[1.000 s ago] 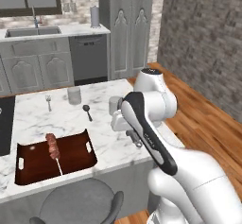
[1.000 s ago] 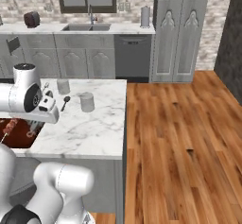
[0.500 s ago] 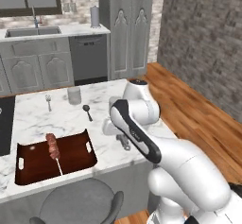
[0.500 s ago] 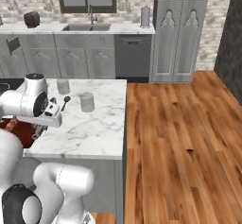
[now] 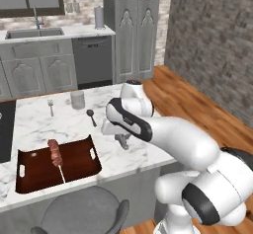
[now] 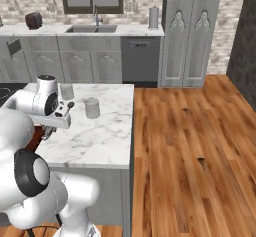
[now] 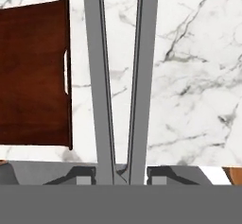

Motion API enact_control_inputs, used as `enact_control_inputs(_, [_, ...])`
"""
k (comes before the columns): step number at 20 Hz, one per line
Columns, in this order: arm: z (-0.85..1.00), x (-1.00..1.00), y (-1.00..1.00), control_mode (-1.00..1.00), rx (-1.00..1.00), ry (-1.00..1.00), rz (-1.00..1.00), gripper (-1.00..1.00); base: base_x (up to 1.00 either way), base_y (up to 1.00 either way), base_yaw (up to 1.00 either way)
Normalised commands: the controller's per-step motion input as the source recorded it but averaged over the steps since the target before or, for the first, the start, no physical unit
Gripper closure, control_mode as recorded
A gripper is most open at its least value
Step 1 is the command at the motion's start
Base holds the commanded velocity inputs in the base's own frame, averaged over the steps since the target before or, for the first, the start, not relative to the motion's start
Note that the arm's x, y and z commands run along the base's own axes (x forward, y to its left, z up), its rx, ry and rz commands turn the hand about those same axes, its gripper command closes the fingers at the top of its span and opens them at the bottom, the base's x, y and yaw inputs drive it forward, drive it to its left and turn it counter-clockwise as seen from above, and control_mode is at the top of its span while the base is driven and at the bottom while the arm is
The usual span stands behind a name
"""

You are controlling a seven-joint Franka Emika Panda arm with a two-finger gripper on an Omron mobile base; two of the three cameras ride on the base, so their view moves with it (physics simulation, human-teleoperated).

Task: Take the tongs from the drawer on the left and place them on the dining counter next to the tray containing the kebab skewer.

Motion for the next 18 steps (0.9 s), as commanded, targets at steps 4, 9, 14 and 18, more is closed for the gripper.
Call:
enact_control_inputs(4, [-0.12, -0.06, 0.25, -1.00, -0.06, -0.03, 0.00, 1.00, 0.00, 0.00, 0.00])
enact_control_inputs(9, [-0.31, -0.04, 0.15, -1.00, -0.07, -0.07, 0.00, 1.00, 0.00, 0.00, 0.00])
enact_control_inputs(14, [-0.34, 0.00, 0.03, -1.00, -0.02, -0.01, 0.00, 1.00, 0.00, 0.00, 0.00])
enact_control_inputs(18, [-0.21, 0.10, -0.02, -1.00, 0.00, 0.03, 0.00, 1.00, 0.00, 0.00, 0.00])
